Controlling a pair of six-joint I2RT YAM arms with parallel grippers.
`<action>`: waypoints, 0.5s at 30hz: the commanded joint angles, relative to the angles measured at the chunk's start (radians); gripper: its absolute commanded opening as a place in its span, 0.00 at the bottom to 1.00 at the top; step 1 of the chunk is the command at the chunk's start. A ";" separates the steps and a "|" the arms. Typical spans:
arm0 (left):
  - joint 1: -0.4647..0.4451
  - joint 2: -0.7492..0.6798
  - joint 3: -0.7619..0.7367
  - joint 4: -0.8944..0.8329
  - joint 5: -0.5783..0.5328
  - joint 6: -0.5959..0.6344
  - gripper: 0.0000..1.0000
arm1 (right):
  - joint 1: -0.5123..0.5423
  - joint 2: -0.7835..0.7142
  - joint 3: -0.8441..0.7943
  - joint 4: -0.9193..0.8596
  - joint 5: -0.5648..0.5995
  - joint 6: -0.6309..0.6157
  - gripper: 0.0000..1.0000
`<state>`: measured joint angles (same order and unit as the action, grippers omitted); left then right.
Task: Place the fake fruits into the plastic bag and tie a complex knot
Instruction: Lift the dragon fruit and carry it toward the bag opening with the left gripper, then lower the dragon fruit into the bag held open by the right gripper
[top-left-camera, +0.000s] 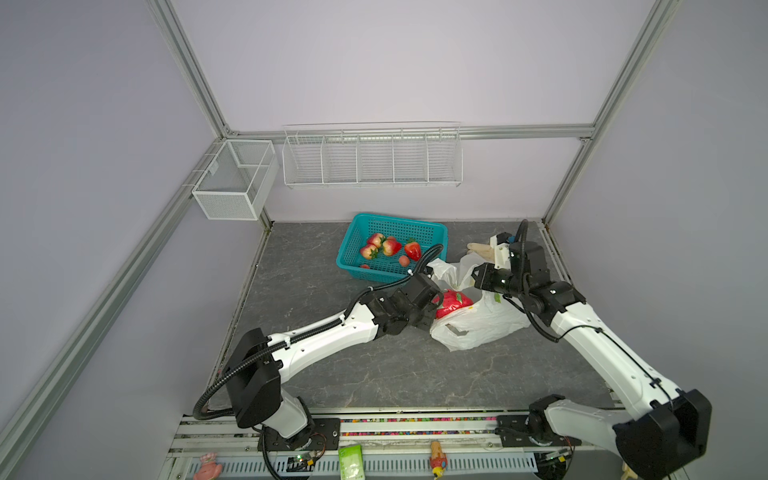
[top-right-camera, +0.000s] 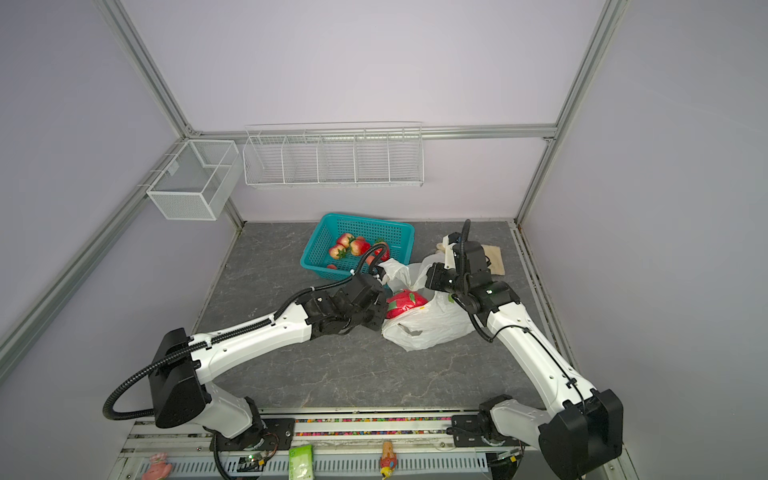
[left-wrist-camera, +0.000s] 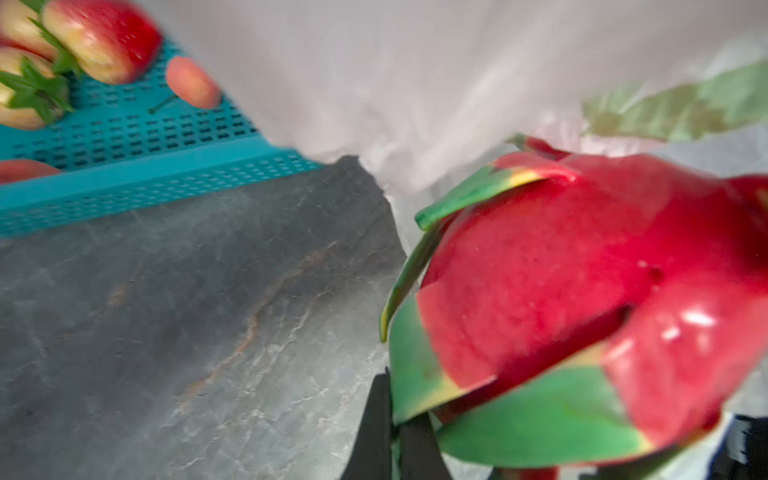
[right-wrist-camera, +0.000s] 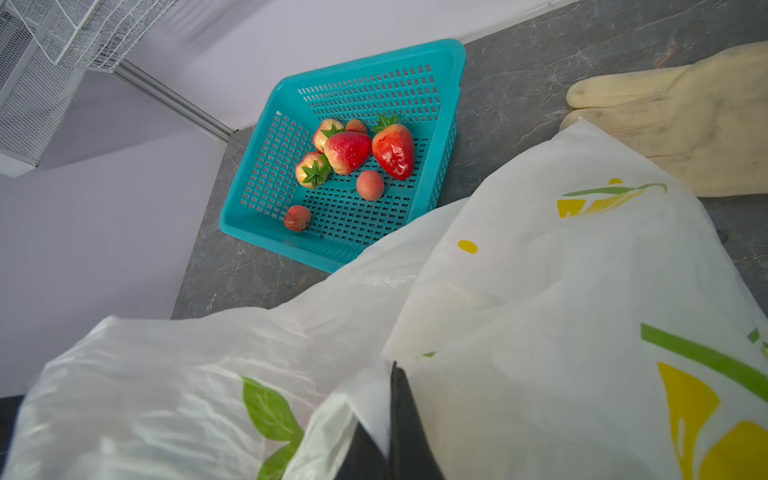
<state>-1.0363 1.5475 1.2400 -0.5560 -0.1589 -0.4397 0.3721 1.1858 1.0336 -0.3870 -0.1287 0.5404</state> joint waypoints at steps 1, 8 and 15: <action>-0.001 -0.017 -0.021 0.112 0.113 -0.135 0.00 | 0.017 -0.031 -0.031 0.064 -0.017 0.085 0.06; -0.001 0.066 0.010 0.067 0.062 -0.180 0.00 | 0.039 -0.049 -0.039 0.093 -0.021 0.130 0.06; 0.002 0.135 0.039 0.134 0.051 -0.244 0.00 | 0.089 -0.059 -0.072 0.150 -0.033 0.191 0.06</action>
<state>-1.0351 1.6875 1.2316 -0.5198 -0.0921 -0.6163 0.4412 1.1439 0.9932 -0.2882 -0.1425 0.6632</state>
